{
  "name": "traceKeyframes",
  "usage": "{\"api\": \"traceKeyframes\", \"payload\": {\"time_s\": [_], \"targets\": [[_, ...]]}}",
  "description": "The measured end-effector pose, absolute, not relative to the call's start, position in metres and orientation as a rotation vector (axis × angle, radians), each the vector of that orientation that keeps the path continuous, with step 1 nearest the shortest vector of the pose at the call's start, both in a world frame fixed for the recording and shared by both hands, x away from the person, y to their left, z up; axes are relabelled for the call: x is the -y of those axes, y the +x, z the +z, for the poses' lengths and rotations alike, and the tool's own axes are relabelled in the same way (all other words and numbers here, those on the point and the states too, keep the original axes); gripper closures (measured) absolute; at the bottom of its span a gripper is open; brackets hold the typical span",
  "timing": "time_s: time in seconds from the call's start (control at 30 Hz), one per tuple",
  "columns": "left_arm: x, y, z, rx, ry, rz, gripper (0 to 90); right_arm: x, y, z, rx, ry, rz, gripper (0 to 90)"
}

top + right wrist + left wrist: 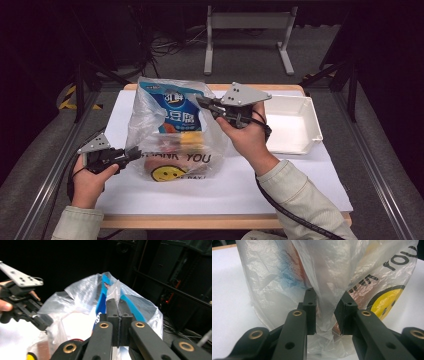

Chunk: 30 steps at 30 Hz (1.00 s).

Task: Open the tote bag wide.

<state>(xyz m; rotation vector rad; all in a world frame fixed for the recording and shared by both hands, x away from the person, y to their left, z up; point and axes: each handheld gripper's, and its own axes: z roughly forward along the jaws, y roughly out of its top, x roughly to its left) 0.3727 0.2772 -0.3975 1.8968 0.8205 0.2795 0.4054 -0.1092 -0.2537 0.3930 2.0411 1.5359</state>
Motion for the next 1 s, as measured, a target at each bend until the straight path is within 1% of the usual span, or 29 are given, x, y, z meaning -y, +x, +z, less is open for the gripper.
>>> {"api": "traceKeyframes", "payload": {"time_s": [0.23, 0.47, 0.63, 0.8, 0.83, 1.0], "targets": [[-0.277, 0.373, -0.397, -0.82, 1.891, 0.285, 73.4, 0.121, 0.413, -0.257, -1.987, 0.47, 1.507, 90.0], [-0.278, 0.374, -0.399, -0.828, 1.906, 0.279, 76.3, 0.143, 0.43, -0.276, -1.974, 0.677, 1.511, 90.0], [-0.28, 0.373, -0.4, -0.836, 1.911, 0.27, 78.0, 0.15, 0.436, -0.289, -2.005, 0.77, 1.508, 90.0], [-0.279, 0.374, -0.4, -0.833, 1.917, 0.269, 78.1, 0.155, 0.441, -0.315, -2.072, 0.874, 1.496, 90.0], [-0.279, 0.374, -0.4, -0.835, 1.92, 0.266, 78.1, 0.155, 0.441, -0.315, -2.072, 0.874, 1.496, 90.0], [-0.278, 0.374, -0.401, -0.833, 1.923, 0.264, 77.9, 0.153, 0.439, -0.339, -2.123, 0.903, 1.496, 90.0]]}}
